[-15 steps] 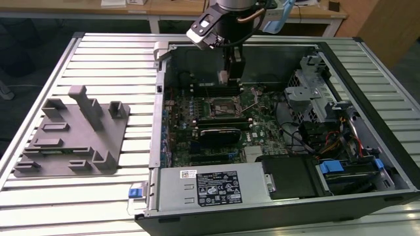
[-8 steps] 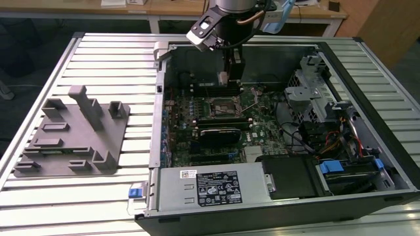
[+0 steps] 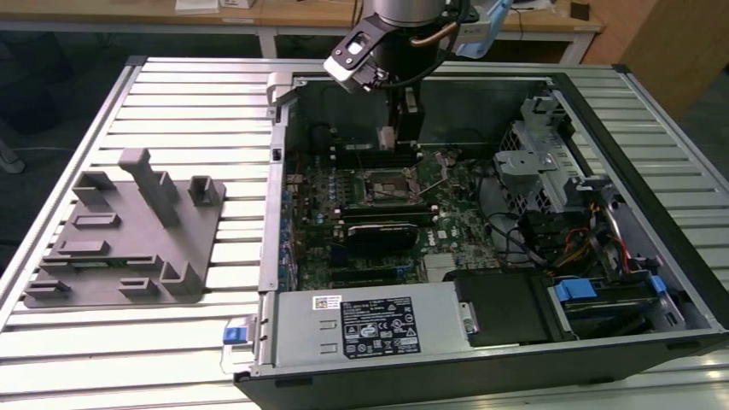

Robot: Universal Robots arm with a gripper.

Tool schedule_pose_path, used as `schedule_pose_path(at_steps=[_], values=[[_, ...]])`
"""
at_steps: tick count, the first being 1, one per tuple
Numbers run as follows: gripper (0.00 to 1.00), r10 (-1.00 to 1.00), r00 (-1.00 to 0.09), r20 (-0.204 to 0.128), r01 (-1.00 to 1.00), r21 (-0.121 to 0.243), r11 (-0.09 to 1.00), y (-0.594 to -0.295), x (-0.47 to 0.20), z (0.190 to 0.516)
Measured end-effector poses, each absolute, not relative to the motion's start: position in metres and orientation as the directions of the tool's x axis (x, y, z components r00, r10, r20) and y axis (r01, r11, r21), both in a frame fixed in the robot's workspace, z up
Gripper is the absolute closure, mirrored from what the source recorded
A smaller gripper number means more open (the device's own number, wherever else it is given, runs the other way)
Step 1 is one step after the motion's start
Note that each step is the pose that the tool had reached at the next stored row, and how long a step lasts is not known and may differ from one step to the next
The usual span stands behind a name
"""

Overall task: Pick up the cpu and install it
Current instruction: 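Place the cpu into insertion slot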

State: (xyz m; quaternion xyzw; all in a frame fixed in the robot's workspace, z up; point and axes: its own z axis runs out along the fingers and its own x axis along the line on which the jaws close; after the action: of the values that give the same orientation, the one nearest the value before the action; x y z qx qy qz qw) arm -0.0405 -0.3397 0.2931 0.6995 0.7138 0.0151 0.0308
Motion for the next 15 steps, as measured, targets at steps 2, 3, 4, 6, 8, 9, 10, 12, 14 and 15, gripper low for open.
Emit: schedule_pose_path(at_steps=[2,3,4,6,8,9,10,12,14,15], values=[[0.45,1.0,-0.019,-0.023,0.998,0.065,0.021,-0.3397,-0.0405,0.2921],[0.45,1.0,-0.019,-0.023,0.998,0.065,0.021,-0.3397,-0.0405,0.2915],[0.45,1.0,-0.019,-0.023,0.998,0.065,0.021,-0.3397,-0.0405,0.2909],[0.45,1.0,-0.019,-0.023,0.998,0.065,0.021,-0.3397,-0.0405,0.2897],[0.45,1.0,-0.021,-0.023,0.998,0.065,0.022,-0.3397,-0.0405,0.2884],[0.45,0.999,-0.022,-0.023,0.998,0.065,0.024,-0.3397,-0.0405,0.2878],[0.45,0.999,-0.024,-0.023,0.998,0.065,0.025,-0.3397,-0.0405,0.2873],[0.45,0.999,-0.027,-0.023,0.997,0.065,0.029,-0.3397,-0.0405,0.2864],[0.45,0.999,-0.031,-0.023,0.997,0.065,0.032,-0.3397,-0.0405,0.2854],[0.45,0.999,-0.032,-0.023,0.997,0.065,0.034,-0.3397,-0.0405,0.2849]])
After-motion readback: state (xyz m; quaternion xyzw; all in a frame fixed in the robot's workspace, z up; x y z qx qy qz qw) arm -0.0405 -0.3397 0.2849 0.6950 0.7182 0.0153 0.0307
